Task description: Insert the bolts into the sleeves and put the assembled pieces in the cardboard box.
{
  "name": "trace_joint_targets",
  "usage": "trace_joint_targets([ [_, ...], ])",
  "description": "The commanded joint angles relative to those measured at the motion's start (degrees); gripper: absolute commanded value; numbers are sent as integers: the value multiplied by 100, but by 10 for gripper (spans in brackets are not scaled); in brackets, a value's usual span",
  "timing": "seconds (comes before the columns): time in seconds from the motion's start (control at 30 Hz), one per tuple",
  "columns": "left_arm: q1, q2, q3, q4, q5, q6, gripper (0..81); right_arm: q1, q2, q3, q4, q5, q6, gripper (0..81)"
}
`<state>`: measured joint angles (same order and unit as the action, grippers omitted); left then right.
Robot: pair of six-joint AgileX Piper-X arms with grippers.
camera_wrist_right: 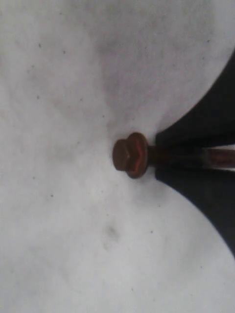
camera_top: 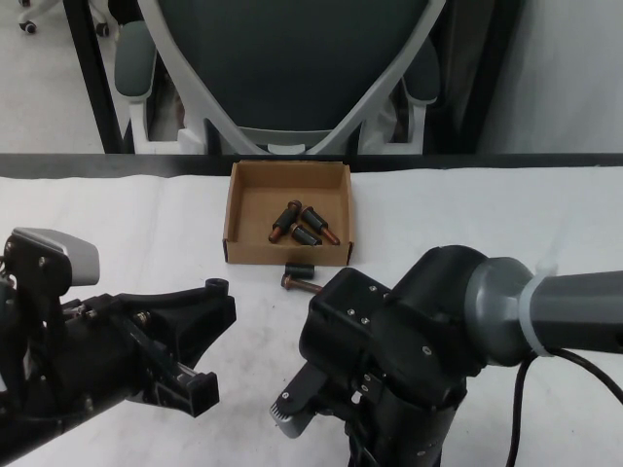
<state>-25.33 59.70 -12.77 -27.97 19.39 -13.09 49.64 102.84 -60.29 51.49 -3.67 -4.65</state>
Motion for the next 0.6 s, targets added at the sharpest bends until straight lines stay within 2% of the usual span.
trace_joint_targets([
  [0.0, 18, -63, -18, -60, 200, -22, 8, 7, 61, -22, -101, -6, -23, 3],
  [0.2, 18, -184, -18, -121, 176, 9, 8, 7, -318, -22, -304, 13, 91, 2],
  [0.3, 18, -269, -18, -119, 201, 9, 8, 7, -729, -22, -629, 291, 177, 2],
  [0.57, 18, -330, -18, -103, 732, 468, 8, -3, -2057, 125, -1201, 842, 334, 2],
])
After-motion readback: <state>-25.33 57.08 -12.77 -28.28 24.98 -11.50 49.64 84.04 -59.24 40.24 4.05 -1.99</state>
